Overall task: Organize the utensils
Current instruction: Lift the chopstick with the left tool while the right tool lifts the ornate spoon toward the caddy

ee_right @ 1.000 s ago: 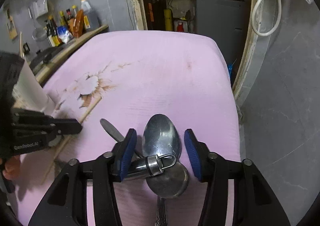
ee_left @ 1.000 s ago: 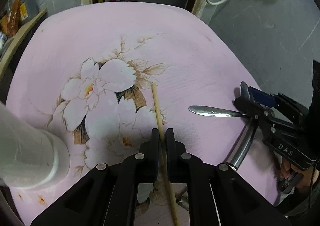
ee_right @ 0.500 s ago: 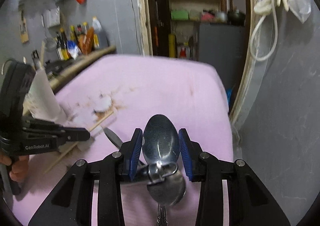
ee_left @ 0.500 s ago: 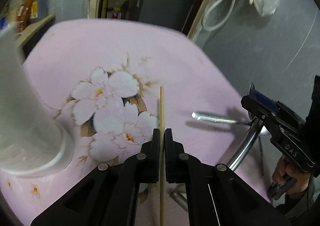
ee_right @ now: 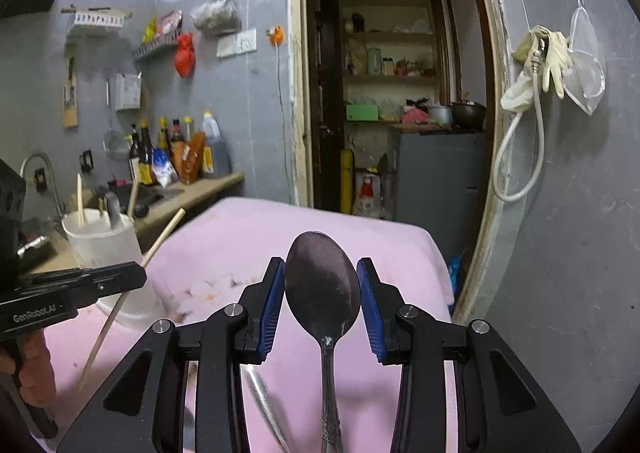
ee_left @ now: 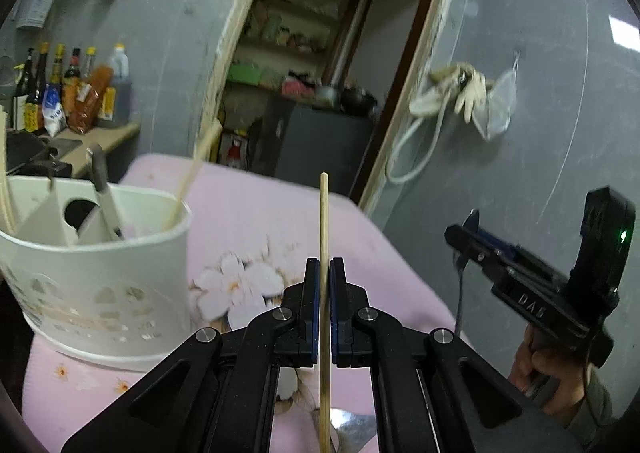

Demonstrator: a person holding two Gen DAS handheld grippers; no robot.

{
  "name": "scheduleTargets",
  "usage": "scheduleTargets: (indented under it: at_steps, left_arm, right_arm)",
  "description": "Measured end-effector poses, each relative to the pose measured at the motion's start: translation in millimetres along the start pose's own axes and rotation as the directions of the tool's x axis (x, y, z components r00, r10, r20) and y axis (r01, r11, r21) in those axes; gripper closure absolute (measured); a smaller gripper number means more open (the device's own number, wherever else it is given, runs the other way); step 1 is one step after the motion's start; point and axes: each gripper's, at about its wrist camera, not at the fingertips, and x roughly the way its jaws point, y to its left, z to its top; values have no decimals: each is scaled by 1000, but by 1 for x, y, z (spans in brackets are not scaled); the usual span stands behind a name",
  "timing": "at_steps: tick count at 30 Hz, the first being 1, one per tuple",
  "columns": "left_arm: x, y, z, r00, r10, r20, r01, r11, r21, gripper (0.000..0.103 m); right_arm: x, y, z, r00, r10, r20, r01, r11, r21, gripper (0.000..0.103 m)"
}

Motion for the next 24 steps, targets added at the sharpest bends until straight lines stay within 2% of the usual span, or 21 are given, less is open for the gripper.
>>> scheduleTargets:
  at_steps: [6, 11, 15, 17, 21, 24]
  left_arm:
    - [-35, 15, 23, 992, 12, 123, -7, 999, -37, 101]
    - [-66, 37, 52, 974, 63, 216, -52, 997, -56, 101]
    - [-89, 74, 78, 949, 115, 294, -85, 990, -113, 101]
    - [-99, 97, 87, 932, 150, 328, -104, 982, -155, 101]
    - [-111, 143, 101, 900, 224, 374, -143, 962, -231, 101]
    - [-115, 168, 106, 883, 251, 396, -145, 949, -279, 101]
  right_arm:
    - [-8, 15, 18, 996, 59, 65, -59, 998, 10, 69]
    - [-14, 39, 50, 976, 162, 144, -167, 986, 27, 69]
    - [-11, 62, 77, 946, 257, 199, -269, 962, 39, 69]
    - [-7, 79, 93, 921, 313, 234, -331, 943, 43, 69]
    - [0, 110, 115, 881, 366, 300, -389, 921, 21, 69]
    - [11, 133, 124, 854, 390, 344, -421, 907, 15, 69]
